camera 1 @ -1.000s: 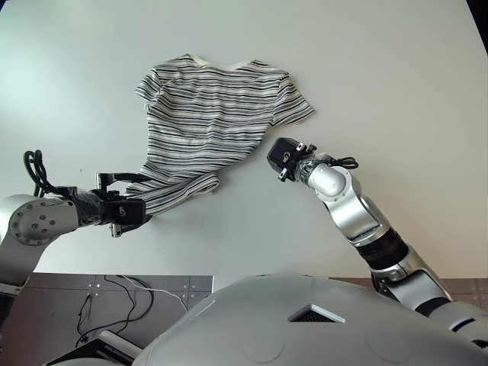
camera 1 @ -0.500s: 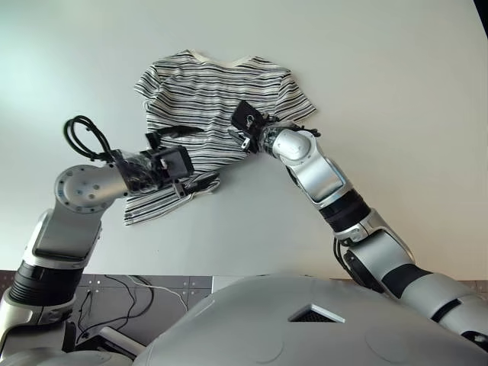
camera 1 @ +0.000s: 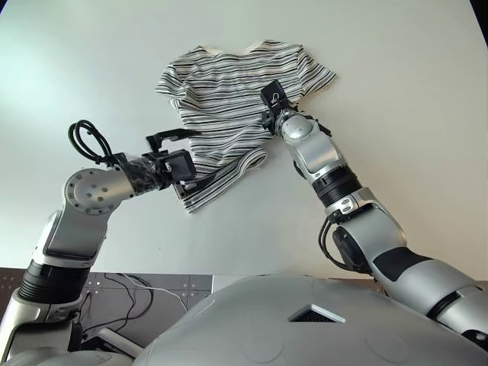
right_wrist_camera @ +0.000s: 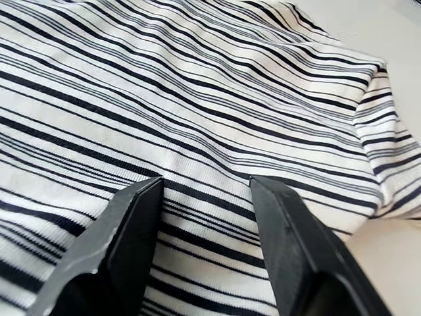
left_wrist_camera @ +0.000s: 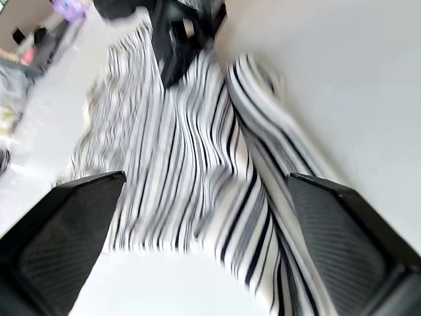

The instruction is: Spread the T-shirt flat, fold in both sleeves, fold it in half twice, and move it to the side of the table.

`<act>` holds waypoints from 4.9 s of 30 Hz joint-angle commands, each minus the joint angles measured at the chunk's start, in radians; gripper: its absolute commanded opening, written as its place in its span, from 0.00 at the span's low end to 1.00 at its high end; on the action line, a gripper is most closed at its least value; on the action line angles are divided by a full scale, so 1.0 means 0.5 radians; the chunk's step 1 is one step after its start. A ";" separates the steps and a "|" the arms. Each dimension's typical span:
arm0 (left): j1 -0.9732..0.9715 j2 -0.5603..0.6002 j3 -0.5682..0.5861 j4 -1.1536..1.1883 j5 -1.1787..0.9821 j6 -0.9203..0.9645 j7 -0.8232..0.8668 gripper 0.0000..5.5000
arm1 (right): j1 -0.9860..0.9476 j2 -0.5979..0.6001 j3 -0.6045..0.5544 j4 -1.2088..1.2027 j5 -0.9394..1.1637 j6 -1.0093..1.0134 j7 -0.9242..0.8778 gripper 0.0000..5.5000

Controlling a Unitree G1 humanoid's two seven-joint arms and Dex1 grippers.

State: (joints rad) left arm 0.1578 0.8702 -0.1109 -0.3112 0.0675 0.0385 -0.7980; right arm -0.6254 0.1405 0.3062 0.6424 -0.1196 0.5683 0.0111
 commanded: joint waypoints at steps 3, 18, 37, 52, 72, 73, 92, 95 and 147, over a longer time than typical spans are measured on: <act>-0.018 -0.215 -0.309 0.148 0.334 0.014 0.157 0.82 | -0.071 0.369 0.078 0.109 0.033 0.314 -0.013 0.43; 0.430 0.468 -0.143 0.125 0.067 -0.560 -0.329 0.82 | -0.384 0.326 -0.490 0.643 0.384 -0.033 -0.569 0.43; -0.215 -0.251 0.170 -0.075 -0.034 0.256 0.475 0.82 | 1.086 -2.004 -0.077 -2.094 0.694 -0.283 1.589 0.43; -0.251 -0.246 -0.272 0.359 0.375 -0.095 0.305 0.82 | 1.297 -0.964 0.612 -2.094 -0.178 0.275 0.573 0.43; -0.214 -0.290 -0.356 0.071 0.500 0.030 0.151 0.82 | 1.405 -1.089 0.571 -2.208 -0.432 0.131 0.653 0.43; -0.237 -0.286 -0.378 0.123 0.553 0.016 0.172 0.82 | 1.398 -1.069 0.579 -2.158 -0.451 0.116 0.628 0.43; 0.028 -0.200 -0.460 0.146 0.716 0.064 0.138 0.82 | 1.476 -0.350 0.300 -1.749 -0.323 -0.274 0.022 0.31; 0.076 -0.182 -0.439 0.130 0.700 0.063 0.141 0.82 | 1.502 -0.297 0.261 -1.749 -0.218 -0.330 0.062 0.31; 0.460 0.174 -0.326 0.168 0.585 -0.079 0.139 0.82 | 1.983 -0.173 -0.236 -2.677 -0.348 -0.150 -0.605 0.31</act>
State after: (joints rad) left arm 0.2583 0.9138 -0.2185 -0.3036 0.2902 -0.0686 -0.6779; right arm 0.2987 0.0566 0.1715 -0.5567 -0.2567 0.4788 -0.3141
